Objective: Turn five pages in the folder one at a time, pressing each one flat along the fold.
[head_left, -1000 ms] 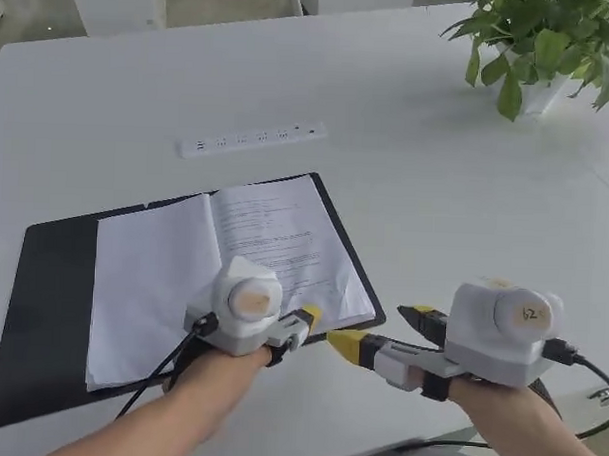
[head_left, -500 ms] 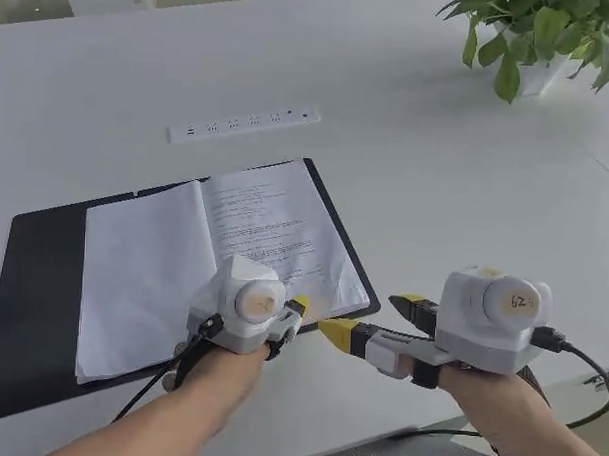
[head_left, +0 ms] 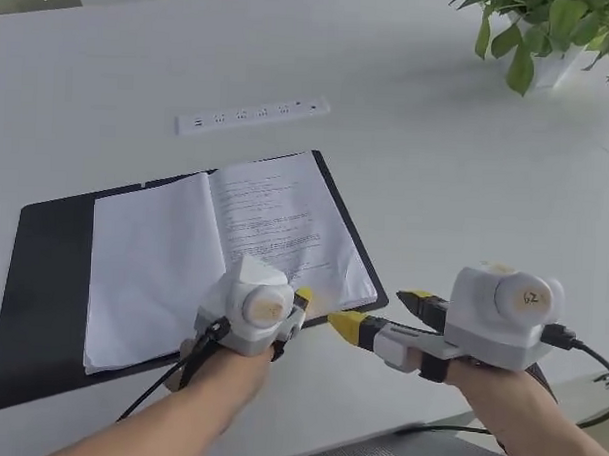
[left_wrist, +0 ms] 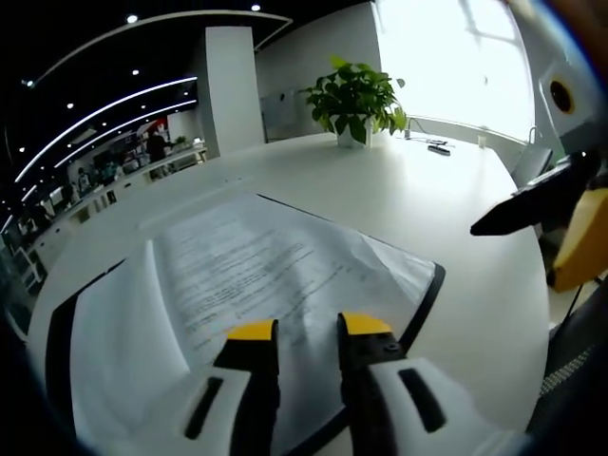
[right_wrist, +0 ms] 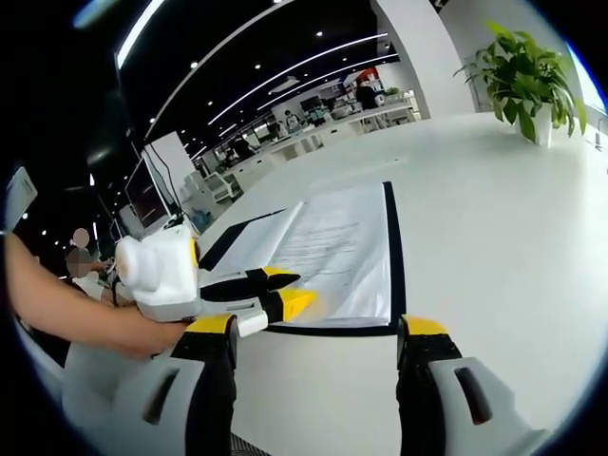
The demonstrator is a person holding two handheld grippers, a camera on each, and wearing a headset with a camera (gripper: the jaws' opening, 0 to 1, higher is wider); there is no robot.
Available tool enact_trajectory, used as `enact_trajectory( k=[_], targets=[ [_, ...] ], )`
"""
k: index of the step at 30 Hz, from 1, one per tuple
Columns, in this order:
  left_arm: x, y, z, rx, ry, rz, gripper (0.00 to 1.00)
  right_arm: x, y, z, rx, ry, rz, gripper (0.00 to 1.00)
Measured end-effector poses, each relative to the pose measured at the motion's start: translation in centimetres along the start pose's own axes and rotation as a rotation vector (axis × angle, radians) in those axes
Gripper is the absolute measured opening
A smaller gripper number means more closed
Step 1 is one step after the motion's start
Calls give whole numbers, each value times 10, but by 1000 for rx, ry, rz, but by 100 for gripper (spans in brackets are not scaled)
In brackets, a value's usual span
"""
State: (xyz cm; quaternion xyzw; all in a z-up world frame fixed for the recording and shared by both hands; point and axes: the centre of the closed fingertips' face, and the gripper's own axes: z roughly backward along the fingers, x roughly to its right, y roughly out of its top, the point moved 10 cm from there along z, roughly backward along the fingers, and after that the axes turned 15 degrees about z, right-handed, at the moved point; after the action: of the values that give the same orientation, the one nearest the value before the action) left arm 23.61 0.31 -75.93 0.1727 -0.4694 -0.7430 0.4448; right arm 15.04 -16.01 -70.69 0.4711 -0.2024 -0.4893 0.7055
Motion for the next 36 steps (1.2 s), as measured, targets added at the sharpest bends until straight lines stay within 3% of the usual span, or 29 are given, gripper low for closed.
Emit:
enact_trajectory(
  k=[15, 21, 29, 36],
  targets=[
    [-1, 0, 0, 1, 1, -30, 15, 3, -3, -4, -9, 3, -9, 66],
    [-5, 1, 0, 4, 24, -30, 8, 5, -2, -13, -13, 11, -7, 64],
    [-6, 2, 0, 4, 28, -35, 6, 9, 4, -29, 10, 13, -9, 55],
    [-6, 2, 0, 1, 29, -24, 7, 19, 2, -41, 19, -2, -91, 46]
  ],
)
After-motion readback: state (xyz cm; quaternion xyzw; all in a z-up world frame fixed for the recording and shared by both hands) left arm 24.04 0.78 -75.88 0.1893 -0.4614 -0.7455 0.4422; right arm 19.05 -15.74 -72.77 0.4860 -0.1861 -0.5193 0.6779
